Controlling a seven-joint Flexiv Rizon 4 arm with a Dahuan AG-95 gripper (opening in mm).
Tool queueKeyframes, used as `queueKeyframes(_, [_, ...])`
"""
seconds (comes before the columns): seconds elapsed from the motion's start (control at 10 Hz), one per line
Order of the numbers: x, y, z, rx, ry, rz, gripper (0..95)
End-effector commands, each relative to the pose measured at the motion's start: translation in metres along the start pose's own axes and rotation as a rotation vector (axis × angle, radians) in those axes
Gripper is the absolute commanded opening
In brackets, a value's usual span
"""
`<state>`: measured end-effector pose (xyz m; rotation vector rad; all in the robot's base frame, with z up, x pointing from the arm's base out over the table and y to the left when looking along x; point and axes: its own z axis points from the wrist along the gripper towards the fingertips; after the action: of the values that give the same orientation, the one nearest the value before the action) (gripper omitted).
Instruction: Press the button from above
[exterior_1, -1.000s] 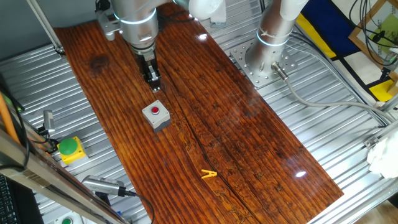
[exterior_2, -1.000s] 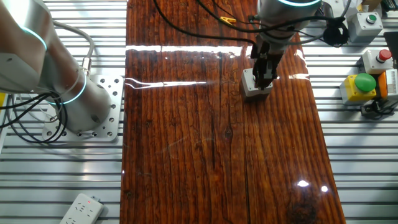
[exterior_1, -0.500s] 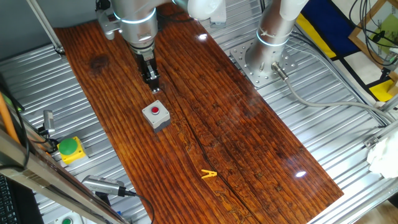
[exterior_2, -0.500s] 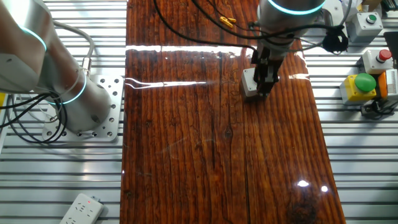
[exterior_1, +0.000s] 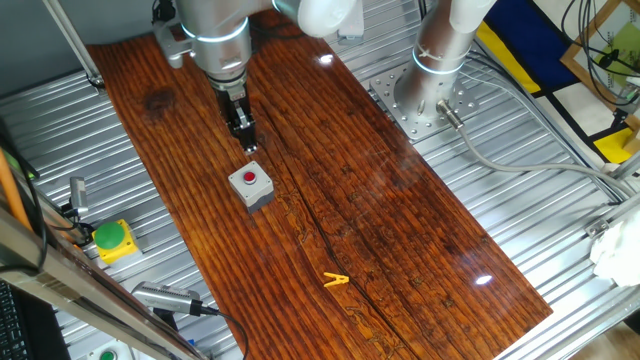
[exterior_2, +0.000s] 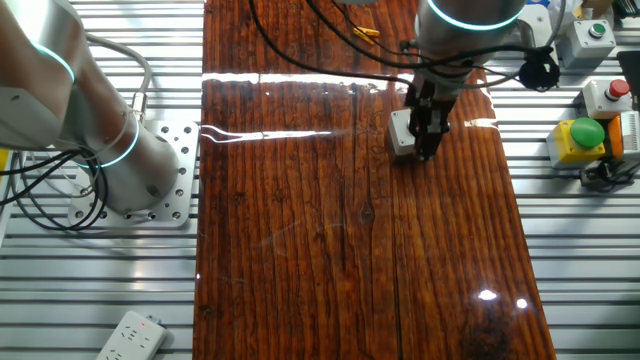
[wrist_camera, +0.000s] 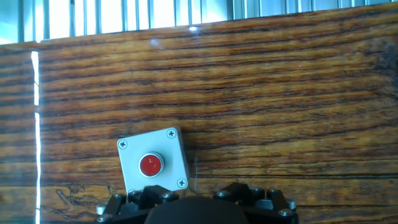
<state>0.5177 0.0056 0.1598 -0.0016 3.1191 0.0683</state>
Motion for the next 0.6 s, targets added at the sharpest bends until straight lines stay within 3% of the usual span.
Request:
queueKeyframes(0.1, [-0.003, -0.005, 0.003, 0.001, -0.001, -0.01, 76.0])
queueKeyframes(0.6, [-0.009, -0.018, 0.004, -0.006, 0.0, -0.02, 76.0])
